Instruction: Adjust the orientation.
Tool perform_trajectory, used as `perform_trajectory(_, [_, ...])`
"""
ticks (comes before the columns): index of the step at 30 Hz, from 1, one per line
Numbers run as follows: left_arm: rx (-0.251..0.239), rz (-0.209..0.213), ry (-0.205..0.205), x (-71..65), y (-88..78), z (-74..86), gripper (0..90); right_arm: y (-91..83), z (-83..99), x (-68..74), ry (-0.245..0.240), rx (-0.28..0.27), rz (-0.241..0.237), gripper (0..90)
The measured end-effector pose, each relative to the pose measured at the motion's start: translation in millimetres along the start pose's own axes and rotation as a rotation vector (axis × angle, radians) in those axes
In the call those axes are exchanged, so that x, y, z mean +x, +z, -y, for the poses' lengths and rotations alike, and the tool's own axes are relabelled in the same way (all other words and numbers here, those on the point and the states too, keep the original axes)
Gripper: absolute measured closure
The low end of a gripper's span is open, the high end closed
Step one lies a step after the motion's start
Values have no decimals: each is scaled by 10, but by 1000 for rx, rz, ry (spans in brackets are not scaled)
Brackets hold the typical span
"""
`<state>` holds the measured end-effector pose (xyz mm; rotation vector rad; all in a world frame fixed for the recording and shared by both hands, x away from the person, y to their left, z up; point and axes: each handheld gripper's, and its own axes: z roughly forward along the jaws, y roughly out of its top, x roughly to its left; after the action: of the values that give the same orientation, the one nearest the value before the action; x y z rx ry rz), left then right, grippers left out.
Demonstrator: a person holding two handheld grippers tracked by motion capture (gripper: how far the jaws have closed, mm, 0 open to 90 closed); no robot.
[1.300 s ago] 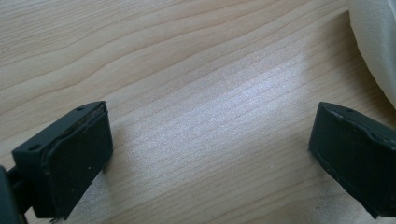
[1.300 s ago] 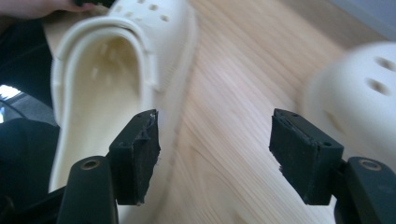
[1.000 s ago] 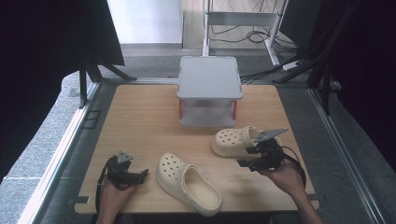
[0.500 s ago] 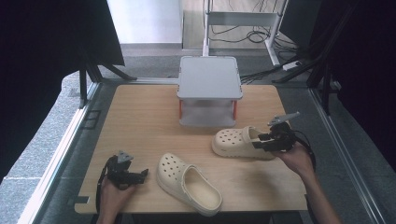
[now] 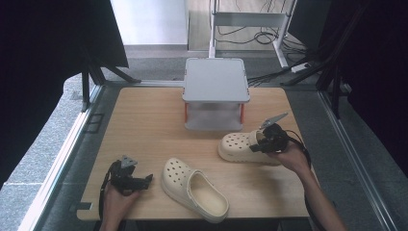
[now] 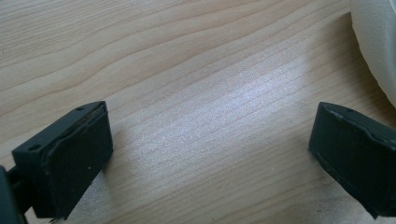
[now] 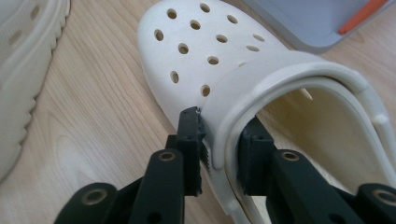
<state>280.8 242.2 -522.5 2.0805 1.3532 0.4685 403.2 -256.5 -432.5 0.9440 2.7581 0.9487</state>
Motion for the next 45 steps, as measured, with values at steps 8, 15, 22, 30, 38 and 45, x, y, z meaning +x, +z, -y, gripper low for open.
perform_trajectory(8, [0,0,0,0,0,0,0,-61,-59,216,27,-25,74,768])
perform_trajectory(15, [0,0,3,2,0,0,0,-158,-199,484,70,-74,100,769])
perform_trajectory(22, [-1,0,2,1,1,0,0,-115,-359,791,107,-89,120,769])
perform_trajectory(30, [0,0,2,1,-1,-1,0,211,-501,1132,78,-88,76,768])
perform_trajectory(38, [0,0,2,1,-1,-1,0,519,-605,1341,71,-69,77,767])
perform_trajectory(45, [1,0,2,2,-1,-1,0,614,-652,1514,44,-40,43,763])
